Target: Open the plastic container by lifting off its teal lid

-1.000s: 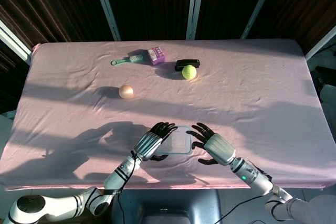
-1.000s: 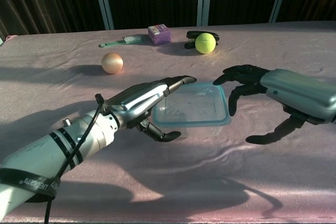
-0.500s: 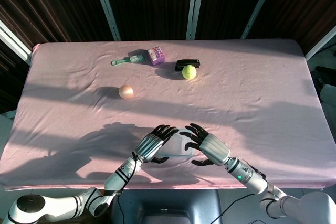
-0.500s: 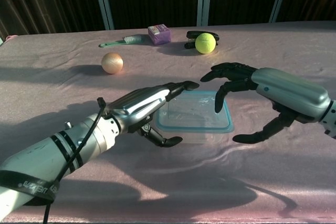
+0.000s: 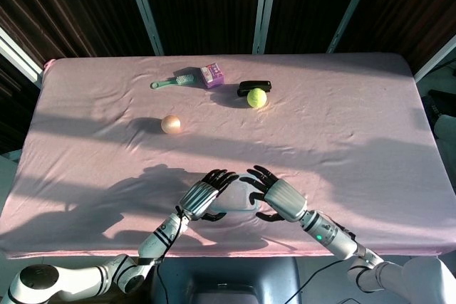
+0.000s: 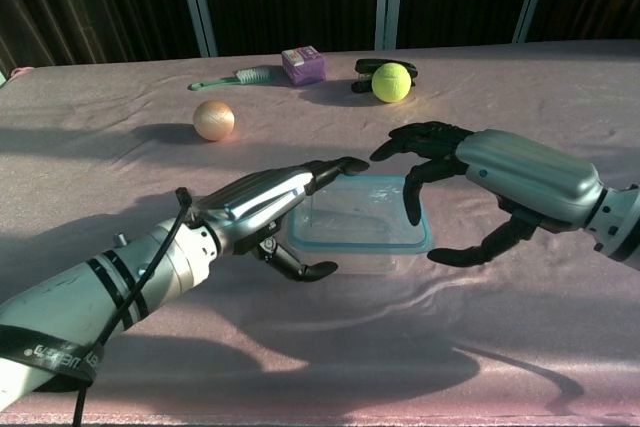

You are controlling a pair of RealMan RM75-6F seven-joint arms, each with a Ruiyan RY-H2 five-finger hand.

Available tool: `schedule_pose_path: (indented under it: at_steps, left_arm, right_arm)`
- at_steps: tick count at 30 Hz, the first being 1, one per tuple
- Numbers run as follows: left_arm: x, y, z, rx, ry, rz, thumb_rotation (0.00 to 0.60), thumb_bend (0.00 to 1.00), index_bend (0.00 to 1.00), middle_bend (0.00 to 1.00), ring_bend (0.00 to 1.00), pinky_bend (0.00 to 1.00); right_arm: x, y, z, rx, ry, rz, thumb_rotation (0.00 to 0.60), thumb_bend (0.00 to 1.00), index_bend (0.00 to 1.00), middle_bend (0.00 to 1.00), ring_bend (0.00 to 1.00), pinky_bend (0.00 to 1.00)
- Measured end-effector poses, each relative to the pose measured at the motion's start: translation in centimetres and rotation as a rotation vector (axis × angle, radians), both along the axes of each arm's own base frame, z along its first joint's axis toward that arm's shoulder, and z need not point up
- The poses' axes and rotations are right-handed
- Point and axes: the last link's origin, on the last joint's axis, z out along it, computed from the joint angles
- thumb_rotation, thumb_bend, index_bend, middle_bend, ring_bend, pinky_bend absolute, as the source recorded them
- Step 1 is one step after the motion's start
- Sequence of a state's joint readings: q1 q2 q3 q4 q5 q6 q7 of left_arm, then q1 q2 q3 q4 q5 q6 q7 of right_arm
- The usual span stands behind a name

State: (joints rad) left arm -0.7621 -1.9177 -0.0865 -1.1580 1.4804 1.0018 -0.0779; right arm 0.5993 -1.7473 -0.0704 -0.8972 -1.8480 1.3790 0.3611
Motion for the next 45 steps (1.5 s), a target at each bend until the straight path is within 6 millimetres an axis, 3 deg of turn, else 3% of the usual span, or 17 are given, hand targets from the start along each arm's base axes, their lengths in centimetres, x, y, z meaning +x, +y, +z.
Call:
schedule_pose_path:
  at_steps: [45]
  left_arm:
    - [-0.34, -0.01, 0.3, 0.001, 0.02, -0.008, 0.6, 0.35, 0.0, 0.06, 0.01, 0.09]
  right_arm:
    - [0.81, 0.06, -0.76, 0.022, -0.006, -0.006, 0.6, 0.37, 0.66, 0.25, 0.06, 0.07]
